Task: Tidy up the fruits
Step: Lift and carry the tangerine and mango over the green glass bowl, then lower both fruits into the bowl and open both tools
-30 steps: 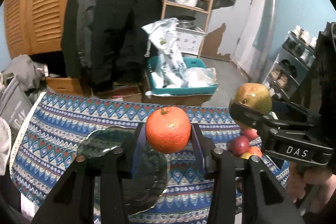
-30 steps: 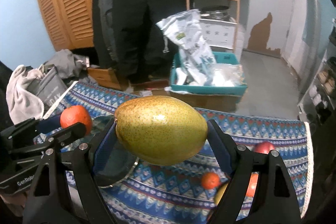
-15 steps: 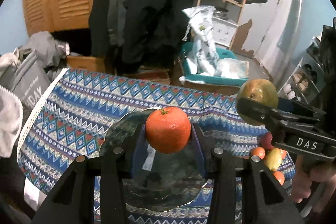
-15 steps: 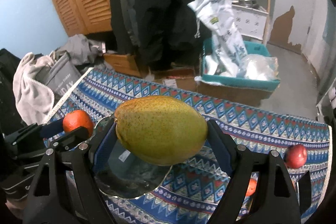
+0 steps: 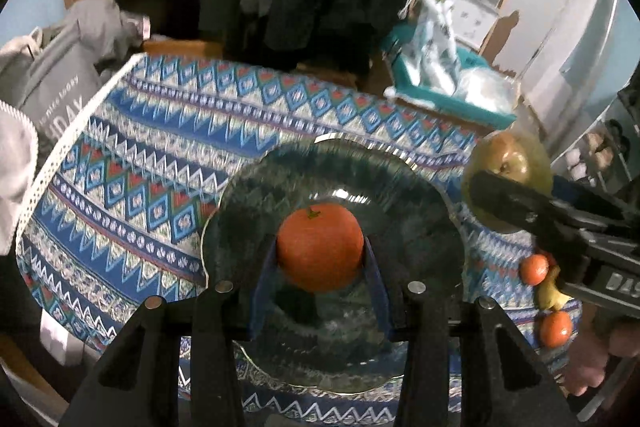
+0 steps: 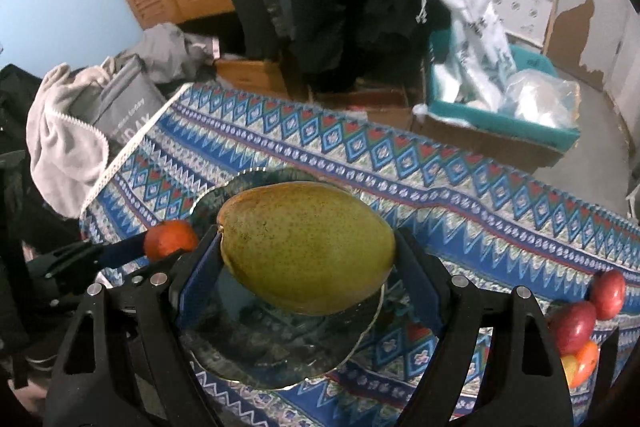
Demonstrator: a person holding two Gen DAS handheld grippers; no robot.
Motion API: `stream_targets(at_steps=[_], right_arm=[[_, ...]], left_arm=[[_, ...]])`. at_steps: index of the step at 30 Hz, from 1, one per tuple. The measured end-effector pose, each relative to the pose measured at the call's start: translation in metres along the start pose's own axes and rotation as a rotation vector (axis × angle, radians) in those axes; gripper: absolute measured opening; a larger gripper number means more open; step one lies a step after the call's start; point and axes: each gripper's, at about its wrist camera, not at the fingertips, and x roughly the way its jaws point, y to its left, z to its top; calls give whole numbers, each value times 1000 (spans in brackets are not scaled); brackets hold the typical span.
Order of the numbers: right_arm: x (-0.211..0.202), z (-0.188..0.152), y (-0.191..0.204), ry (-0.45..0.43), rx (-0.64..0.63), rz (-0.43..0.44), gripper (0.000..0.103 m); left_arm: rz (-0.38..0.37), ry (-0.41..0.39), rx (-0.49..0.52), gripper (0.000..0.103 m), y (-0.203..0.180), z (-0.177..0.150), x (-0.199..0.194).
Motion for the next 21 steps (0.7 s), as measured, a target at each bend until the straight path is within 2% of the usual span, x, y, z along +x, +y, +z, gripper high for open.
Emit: stream_targets(at_steps=[3, 12, 18, 21], right_arm=[[10, -4, 2, 23, -9, 1, 83], [33, -18, 1, 95, -17, 1, 83], [43, -26, -5, 137, -3, -4, 83], [46, -28, -7, 146, -3, -2, 83]], left_arm=[[26, 45, 6, 44, 0, -7, 12], [32, 138, -19, 45, 8, -14, 34], [35, 133, -40, 45, 11, -14, 31], [41, 130, -43, 49, 12, -13, 28]])
